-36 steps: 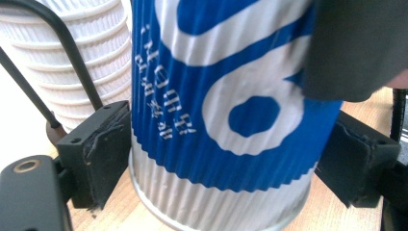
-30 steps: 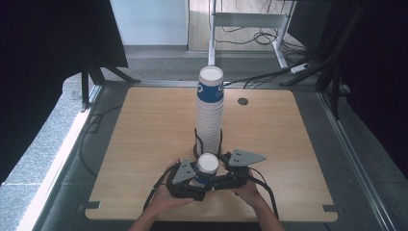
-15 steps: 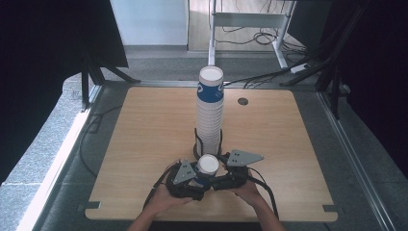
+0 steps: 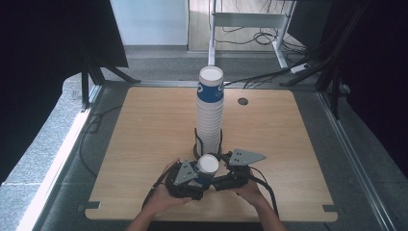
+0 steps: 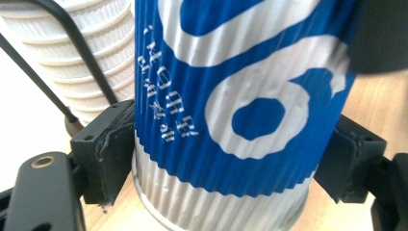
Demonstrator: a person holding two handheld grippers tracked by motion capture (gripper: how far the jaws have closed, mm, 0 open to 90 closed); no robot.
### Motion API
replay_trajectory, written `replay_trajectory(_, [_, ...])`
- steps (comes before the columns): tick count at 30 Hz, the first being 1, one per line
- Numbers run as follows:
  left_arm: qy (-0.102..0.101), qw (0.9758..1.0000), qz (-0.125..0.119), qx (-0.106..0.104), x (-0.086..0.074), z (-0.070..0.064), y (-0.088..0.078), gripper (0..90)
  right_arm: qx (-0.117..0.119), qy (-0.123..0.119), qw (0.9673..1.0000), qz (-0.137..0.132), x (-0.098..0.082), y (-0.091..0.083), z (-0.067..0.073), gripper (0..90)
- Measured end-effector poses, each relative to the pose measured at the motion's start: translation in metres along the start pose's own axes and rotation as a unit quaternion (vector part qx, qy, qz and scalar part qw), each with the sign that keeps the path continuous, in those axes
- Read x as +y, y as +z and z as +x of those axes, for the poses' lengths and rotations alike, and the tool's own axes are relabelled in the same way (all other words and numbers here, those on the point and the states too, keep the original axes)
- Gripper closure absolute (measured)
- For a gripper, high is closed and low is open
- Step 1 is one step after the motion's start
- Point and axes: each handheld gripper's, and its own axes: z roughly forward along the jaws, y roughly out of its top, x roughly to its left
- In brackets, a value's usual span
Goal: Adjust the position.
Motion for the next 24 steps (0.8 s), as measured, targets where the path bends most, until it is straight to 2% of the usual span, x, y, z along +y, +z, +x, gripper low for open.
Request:
replay_trajectory(3, [0.009, 0.9998, 0.008, 0.014, -0.001, 0.002, 0.0, 17.9, -0.001, 0.0, 1.0, -0.005, 0.002, -0.004, -0.001, 21.1])
replay_trajectory(9, [0.021, 0.9992, 0.02, 0.029, -0.002, 0.002, 0.001, 17.9, -0.01, 0.004, 0.9998, -0.014, 0.005, -0.012, -0.005, 20.6])
replay_trajectory(15, [0.034, 0.9978, 0.033, 0.046, -0.003, 0.002, 0.002, 17.9, -0.014, 0.006, 0.9998, -0.012, 0.006, -0.02, -0.009, 20.1])
replay_trajectory(24, [0.057, 0.9944, 0.05, 0.074, -0.005, 0.002, 0.004, 18.0, -0.02, 0.002, 0.9995, 0.023, 0.004, -0.024, -0.012, 19.2])
